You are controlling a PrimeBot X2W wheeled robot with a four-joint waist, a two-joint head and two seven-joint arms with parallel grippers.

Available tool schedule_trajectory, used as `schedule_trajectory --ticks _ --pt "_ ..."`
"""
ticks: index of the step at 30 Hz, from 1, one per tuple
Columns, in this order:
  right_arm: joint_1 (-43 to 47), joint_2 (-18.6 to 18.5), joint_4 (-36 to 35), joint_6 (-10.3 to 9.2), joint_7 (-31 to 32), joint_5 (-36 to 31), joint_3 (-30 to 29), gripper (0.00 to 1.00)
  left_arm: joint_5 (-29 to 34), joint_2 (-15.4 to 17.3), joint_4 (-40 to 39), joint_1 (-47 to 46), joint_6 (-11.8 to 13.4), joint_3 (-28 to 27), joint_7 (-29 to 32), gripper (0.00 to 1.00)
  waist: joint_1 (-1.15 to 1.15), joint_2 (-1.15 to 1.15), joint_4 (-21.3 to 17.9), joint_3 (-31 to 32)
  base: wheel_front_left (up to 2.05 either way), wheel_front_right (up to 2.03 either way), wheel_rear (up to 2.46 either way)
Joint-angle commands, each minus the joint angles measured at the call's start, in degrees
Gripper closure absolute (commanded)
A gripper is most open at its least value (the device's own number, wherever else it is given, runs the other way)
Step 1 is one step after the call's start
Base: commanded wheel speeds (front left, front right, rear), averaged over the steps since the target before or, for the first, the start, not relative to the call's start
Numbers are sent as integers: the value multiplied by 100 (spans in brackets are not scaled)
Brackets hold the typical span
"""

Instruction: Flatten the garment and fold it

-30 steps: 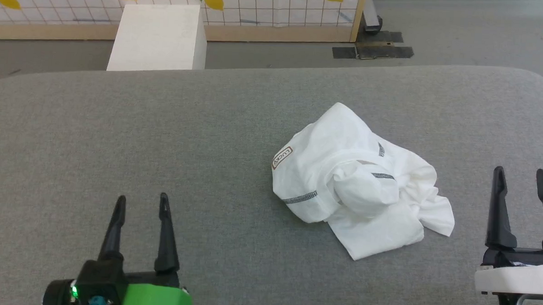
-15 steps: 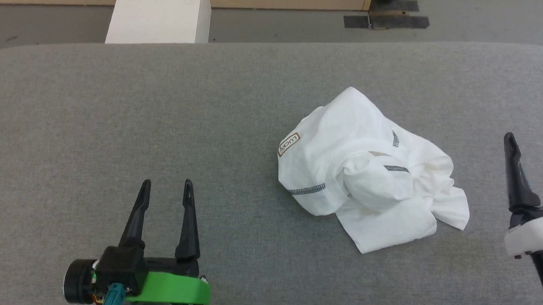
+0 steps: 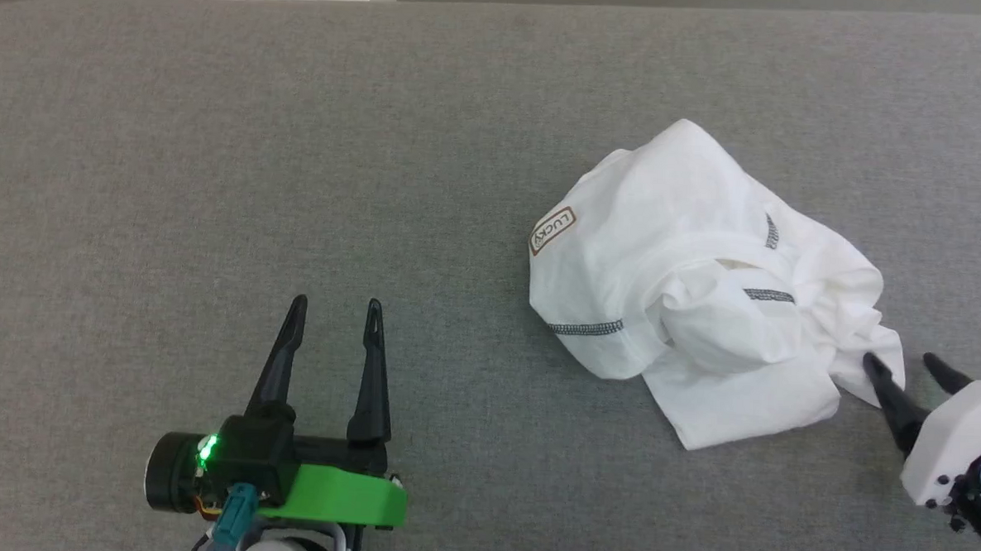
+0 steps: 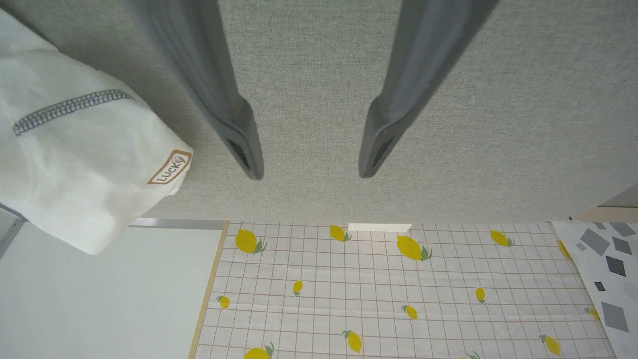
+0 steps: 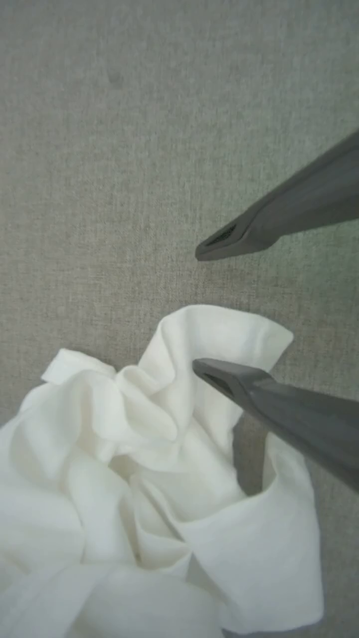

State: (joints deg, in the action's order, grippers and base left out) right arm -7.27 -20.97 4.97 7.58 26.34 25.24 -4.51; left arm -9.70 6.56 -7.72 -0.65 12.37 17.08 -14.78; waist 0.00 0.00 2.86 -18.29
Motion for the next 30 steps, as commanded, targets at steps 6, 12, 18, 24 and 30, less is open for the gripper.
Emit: schedule_trajectory --ticks 6,12,18,24,30 --pt "17 -123 191 -9 319 207 463 55 90 -97 92 -103 -95 -76 -21 0 0 0 146 -98 0 0 0" --pt "-88 -155 209 -9 214 68 428 100 67 -158 172 -67 -137 -198 -21 0 0 0 63 206 0 0 0" --pt "-504 -284 -40 -9 -178 -198 38 100 16 -183 185 204 -175 -424 -21 0 0 0 -142 772 0 0 0" --pt "-682 -512 -115 -9 -354 -667 -948 100 -15 -184 152 472 -255 -594 -21 0 0 0 -205 1073 0 0 0" --pt "-100 -681 299 -9 -573 -1487 -2251 100 20 -180 125 608 -313 -654 -21 0 0 0 -115 1032 0 0 0"
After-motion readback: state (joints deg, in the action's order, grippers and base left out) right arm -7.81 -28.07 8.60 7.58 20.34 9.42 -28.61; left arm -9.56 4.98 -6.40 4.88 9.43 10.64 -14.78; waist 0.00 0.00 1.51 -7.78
